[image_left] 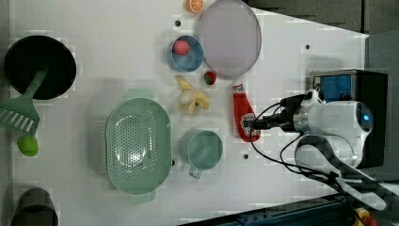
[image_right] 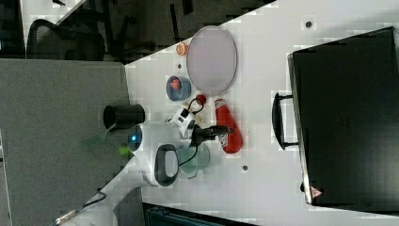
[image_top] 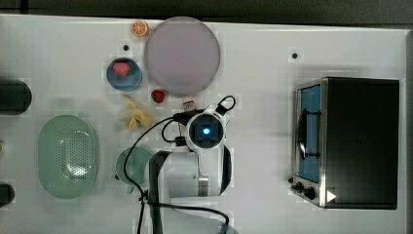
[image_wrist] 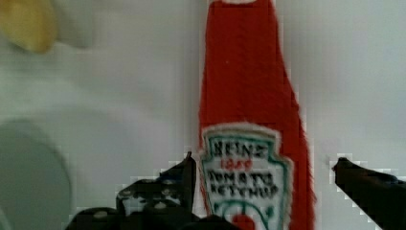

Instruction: Pick Ketchup from the table and place it in strainer.

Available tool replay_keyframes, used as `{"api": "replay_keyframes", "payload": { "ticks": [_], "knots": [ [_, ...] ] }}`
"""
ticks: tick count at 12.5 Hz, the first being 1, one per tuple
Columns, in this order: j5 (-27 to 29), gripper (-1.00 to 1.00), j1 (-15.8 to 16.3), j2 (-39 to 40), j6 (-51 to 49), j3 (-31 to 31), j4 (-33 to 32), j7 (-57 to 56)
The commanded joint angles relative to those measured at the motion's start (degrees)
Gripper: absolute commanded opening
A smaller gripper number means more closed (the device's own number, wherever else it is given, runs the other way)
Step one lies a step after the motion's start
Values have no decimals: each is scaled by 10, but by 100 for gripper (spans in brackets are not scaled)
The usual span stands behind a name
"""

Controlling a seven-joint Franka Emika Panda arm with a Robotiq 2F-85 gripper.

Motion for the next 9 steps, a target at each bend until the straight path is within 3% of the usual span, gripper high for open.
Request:
{"api": "replay_keyframes", "payload": {
  "ticks": [1,4,7,9],
  "knots": [
    [2,100,1,25,41,-2,1,-19],
    [2,92,1,51,68,-6,-1,-19],
    [2,21,3,47,69,-5,0,-18],
    [2,20,3,39,66,-3,1,-17]
  ]
}}
